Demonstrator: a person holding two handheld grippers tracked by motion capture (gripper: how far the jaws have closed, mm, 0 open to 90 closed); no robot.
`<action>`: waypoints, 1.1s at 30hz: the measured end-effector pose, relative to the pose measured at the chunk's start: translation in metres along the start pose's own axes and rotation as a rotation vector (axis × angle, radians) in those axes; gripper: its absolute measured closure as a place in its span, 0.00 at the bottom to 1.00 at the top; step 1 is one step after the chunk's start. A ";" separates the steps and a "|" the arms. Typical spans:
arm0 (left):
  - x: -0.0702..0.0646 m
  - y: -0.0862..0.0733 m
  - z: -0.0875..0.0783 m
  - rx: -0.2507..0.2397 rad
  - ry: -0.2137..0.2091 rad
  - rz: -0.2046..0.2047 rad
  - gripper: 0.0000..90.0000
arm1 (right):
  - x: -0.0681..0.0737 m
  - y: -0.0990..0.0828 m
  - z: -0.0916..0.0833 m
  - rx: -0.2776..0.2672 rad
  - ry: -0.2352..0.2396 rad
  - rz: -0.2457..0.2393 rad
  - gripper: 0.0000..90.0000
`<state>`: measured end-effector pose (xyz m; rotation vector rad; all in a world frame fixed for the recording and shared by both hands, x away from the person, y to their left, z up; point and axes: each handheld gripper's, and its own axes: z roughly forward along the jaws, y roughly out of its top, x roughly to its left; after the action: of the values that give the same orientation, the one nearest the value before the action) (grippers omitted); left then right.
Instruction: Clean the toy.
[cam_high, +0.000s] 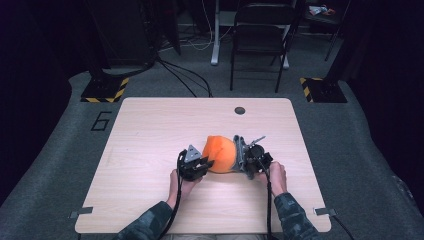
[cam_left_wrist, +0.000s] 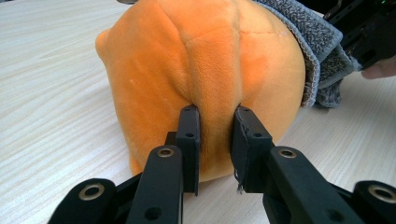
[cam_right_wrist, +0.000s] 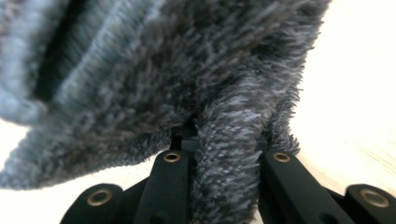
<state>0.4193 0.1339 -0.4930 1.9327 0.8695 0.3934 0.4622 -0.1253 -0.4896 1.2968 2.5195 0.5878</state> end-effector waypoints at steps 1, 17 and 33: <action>0.000 0.000 0.000 -0.002 0.001 -0.002 0.82 | -0.002 0.001 -0.003 -0.001 0.005 0.002 0.86; -0.008 0.002 0.000 -0.005 0.017 0.027 0.84 | 0.050 0.037 -0.078 -0.297 -0.008 -0.129 0.86; -0.007 0.001 0.002 -0.002 0.003 0.023 0.84 | 0.034 0.027 -0.048 -0.164 -0.024 -0.078 0.86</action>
<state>0.4159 0.1274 -0.4923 1.9419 0.8491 0.4102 0.4431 -0.0954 -0.4358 1.1358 2.4330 0.7390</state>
